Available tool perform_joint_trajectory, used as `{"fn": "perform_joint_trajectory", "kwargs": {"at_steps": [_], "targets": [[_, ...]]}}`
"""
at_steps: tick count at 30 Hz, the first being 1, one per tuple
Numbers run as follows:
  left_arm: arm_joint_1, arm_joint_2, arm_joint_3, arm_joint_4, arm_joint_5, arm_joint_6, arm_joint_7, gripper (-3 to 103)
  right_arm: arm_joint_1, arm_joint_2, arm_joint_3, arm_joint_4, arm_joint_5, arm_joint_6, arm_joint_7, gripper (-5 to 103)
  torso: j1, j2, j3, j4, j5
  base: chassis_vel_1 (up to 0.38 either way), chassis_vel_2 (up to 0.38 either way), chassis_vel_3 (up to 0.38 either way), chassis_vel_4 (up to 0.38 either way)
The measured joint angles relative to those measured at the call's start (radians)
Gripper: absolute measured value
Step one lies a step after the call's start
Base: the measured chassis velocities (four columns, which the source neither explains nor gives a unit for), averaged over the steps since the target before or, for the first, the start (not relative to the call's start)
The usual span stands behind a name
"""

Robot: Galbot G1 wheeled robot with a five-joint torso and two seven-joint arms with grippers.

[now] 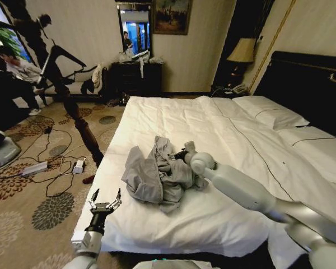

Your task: Pick up the clothes from the bed and hang them on the clothes hanger.

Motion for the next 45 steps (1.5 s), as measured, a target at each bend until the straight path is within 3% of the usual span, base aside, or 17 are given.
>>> {"fn": "perform_joint_trajectory", "kwargs": {"at_steps": [9,17,27,31,35,38,41,45], "targets": [[0.018,0.007,-0.04,-0.004,-0.035,-0.012,0.013,99,0.066,0.042,-0.123,-0.103,-0.057,-0.037,0.007,100,0.0,0.0,0.0,-0.0003,-0.0001,0.0,0.0,0.0,0.0],[0.014,0.003,-0.043,0.0,-0.043,-0.015,0.013,99,0.076,0.092,-0.139,-0.145,0.022,-0.082,0.064,100,0.0,0.0,0.0,-0.0004,0.0,0.0,0.0,0.0,0.0],[0.011,0.003,-0.047,0.005,-0.061,-0.017,0.014,99,0.115,0.185,-0.202,-0.204,0.019,-0.086,0.072,103,0.0,0.0,0.0,0.0001,0.0,0.0,0.0,0.0,0.0],[0.02,0.003,-0.053,0.009,-0.068,-0.027,0.016,99,0.122,0.203,-0.217,-0.226,0.012,-0.095,0.07,97,0.0,0.0,0.0,-0.0002,0.0,0.0,0.0,0.0,0.0],[0.028,0.003,-0.059,0.016,-0.077,-0.034,0.023,99,0.131,0.215,-0.226,-0.241,0.002,-0.097,0.071,78,0.0,0.0,0.0,-0.0002,-0.0001,0.0,0.0,0.0,0.0],[0.028,0.008,-0.061,0.018,-0.08,-0.035,0.024,99,0.132,0.215,-0.231,-0.247,0.004,-0.097,0.072,73,0.0,0.0,0.0,0.0,-0.0001,0.0,0.0,0.0,0.0],[0.025,0.011,-0.061,0.018,-0.08,-0.035,0.025,99,0.132,0.21,-0.245,-0.266,0.006,-0.097,0.078,56,0.0,0.0,0.0,-0.0004,0.0,0.0,0.0,0.0,0.0],[0.021,0.009,-0.057,0.018,-0.079,-0.035,0.026,99,0.13,0.212,-0.251,-0.292,0.0,-0.097,0.078,46,0.0,0.0,0.0,-0.0001,0.0,0.0,0.0,0.0,0.0]]}}
